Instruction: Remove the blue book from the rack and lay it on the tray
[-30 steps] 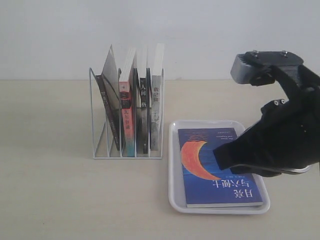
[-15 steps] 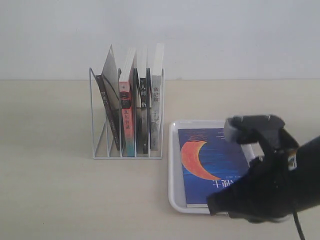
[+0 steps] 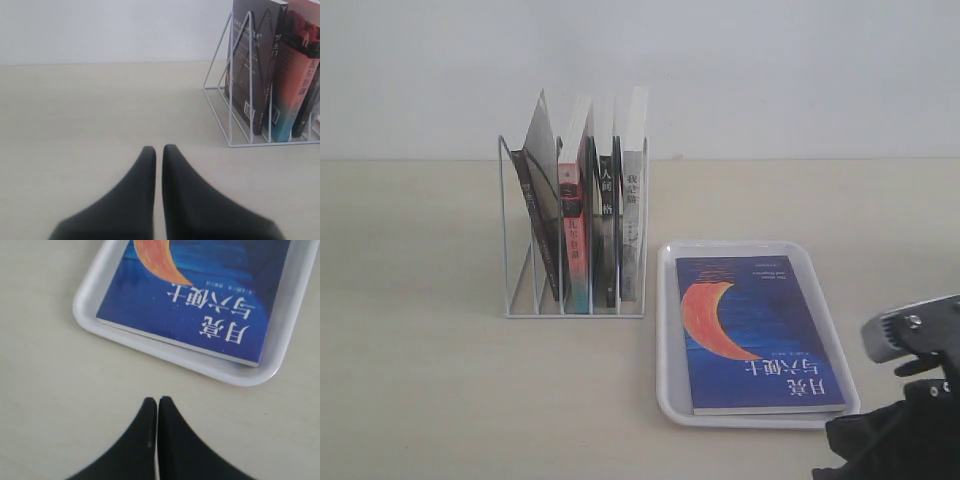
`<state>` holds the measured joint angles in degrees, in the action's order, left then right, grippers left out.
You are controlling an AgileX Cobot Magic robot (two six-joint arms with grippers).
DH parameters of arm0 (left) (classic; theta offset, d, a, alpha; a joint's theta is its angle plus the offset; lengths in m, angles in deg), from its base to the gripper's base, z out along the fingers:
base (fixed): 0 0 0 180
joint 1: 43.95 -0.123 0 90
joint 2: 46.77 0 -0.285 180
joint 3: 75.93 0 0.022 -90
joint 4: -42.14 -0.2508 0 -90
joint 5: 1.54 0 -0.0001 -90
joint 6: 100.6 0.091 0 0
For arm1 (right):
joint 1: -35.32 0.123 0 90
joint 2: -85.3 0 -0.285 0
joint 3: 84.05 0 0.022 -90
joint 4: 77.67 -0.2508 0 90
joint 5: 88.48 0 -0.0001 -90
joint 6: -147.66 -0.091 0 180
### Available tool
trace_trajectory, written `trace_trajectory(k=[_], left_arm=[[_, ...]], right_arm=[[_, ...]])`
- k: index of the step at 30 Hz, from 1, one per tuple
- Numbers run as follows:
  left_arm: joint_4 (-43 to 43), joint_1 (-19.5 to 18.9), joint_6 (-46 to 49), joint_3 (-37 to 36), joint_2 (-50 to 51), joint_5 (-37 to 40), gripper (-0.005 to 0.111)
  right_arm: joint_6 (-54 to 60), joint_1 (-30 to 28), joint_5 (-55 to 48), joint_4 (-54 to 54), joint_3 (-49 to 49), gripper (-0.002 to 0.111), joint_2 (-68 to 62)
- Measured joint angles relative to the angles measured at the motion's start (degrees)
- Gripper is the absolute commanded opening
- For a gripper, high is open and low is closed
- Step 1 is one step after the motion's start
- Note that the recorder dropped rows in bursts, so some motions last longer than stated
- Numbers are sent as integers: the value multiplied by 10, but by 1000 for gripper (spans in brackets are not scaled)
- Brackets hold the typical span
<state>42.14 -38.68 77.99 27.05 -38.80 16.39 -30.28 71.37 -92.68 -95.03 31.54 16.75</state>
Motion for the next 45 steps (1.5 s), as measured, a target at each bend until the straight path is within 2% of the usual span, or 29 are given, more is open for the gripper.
trace_trajectory(k=[6, 12, 20, 33, 39, 45], left_arm=[[0, 0, 0, 0, 0, 0, 4], [0, 0, 0, 0, 0, 0, 4], [0, 0, 0, 0, 0, 0, 4], [0, 0, 0, 0, 0, 1, 4], [0, 0, 0, 0, 0, 1, 4], [0, 0, 0, 0, 0, 1, 4]], right_arm=[[23, -20, 36, 0, -61, 0, 161], [23, -120, 56, 0, -120, 0, 334], [22, -234, -15, -1, -125, 0, 530], [64, -360, -51, -2, -126, 0, 604], [69, -366, -122, -2, -126, 0, 605], [66, -366, -132, -14, -129, 0, 605]])
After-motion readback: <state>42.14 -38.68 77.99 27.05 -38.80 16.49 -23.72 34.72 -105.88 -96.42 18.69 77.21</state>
